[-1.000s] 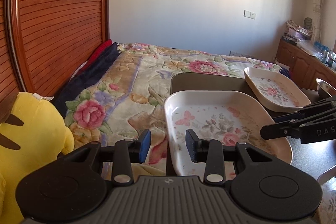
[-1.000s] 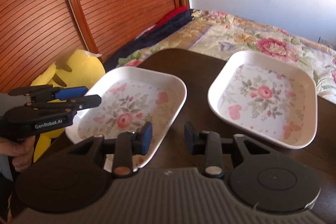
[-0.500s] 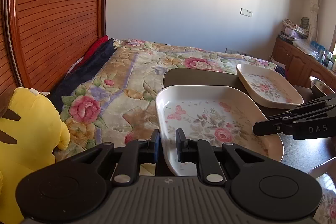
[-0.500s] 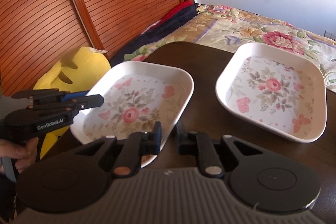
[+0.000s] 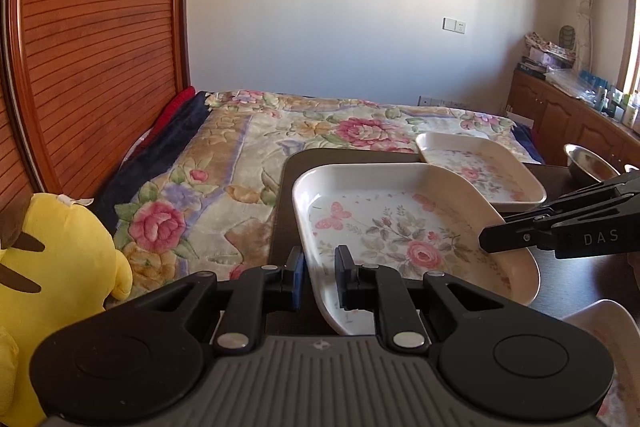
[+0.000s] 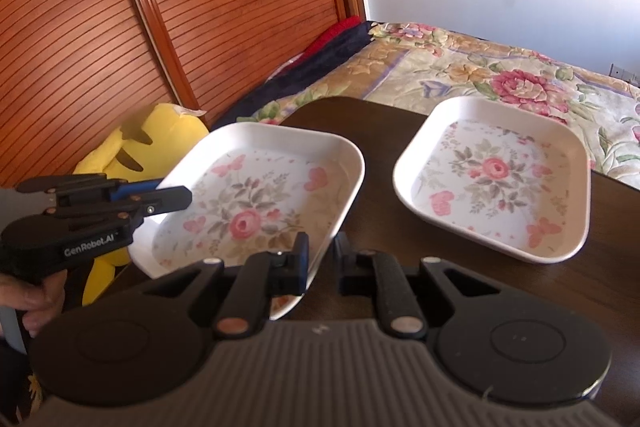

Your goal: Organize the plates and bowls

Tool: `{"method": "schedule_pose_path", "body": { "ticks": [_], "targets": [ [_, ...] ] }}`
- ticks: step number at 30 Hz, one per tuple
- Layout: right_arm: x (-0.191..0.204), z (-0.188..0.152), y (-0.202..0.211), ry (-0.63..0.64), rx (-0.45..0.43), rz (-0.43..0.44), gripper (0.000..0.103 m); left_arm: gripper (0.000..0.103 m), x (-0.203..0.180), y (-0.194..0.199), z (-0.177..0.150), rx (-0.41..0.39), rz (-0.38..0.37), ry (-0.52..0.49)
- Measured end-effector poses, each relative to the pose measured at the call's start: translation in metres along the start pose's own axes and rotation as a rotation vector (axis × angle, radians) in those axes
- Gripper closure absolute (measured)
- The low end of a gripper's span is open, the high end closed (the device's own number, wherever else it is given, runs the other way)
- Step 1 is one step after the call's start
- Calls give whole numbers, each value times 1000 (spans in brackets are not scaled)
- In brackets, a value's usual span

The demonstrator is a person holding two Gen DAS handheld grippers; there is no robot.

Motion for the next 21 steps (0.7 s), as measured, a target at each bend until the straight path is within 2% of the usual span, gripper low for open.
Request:
{"method": "schedule_pose_path", "body": {
  "ticks": [8, 21],
  "targets": [
    [-3, -11, 28, -6, -22, -13, 88, 86, -28, 23, -5, -6, -28, -25],
    [-12, -47, 83, -38, -70, -47, 88, 86, -73, 63, -20, -24, -72, -68]
  ]
}}
Point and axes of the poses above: each gripper's, at about its wrist camera, not at the fingertips, and y roughly against the way its jaws point, x to its left, z to its top, the point moved 9 cm from there along -y, roughly the way its jaws point, and after that the axes turned 10 degrees about z, right-handed, at the moved point
